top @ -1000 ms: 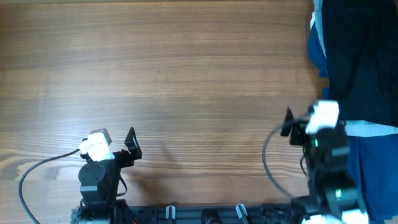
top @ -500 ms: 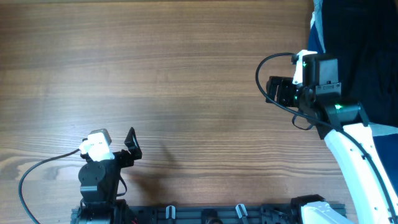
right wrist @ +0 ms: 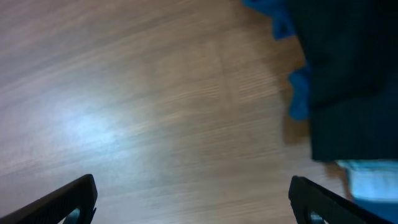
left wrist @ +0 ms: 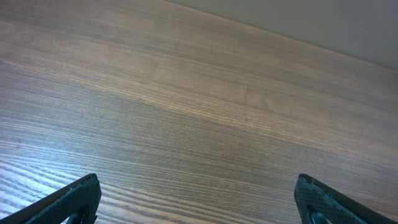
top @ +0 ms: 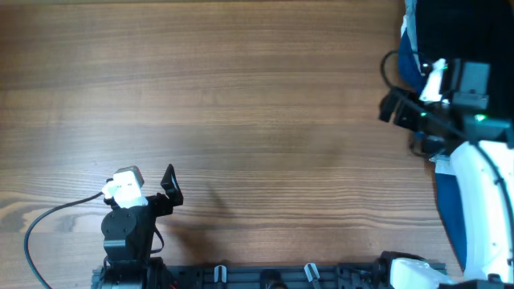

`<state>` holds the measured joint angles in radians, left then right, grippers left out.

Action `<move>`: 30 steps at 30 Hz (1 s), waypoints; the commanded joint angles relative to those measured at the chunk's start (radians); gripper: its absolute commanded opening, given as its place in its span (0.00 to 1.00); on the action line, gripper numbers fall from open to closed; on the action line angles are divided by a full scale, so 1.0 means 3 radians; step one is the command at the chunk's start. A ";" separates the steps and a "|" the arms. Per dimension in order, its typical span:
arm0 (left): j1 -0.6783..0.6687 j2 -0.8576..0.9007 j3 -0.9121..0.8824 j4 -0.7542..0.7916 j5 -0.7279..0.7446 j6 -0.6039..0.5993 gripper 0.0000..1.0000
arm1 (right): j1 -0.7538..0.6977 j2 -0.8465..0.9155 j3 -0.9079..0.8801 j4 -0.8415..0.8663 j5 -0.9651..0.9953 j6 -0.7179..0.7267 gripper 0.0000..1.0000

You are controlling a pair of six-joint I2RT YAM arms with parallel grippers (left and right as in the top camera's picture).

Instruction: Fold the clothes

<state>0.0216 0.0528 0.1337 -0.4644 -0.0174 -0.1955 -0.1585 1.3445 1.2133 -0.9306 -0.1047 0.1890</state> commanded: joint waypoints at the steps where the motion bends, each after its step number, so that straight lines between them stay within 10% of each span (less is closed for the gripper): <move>1: 0.0000 -0.0029 0.0004 -0.0014 -0.0032 0.0053 1.00 | -0.0173 0.0179 0.0462 -0.0187 -0.0205 -0.0364 1.00; 11: 0.0000 -0.0029 0.0004 -0.0014 -0.0032 0.0053 1.00 | -0.0174 0.1086 0.1617 -0.1221 -0.0203 -0.0543 1.00; 30: 0.0000 -0.0029 0.0004 -0.0014 -0.0032 0.0053 1.00 | -0.0175 0.1279 0.1609 -0.0827 -0.0332 -0.0801 1.00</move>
<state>0.0216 0.0532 0.1337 -0.4644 -0.0174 -0.1951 -0.2123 1.7226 1.6814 -1.2133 -0.1474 -0.0013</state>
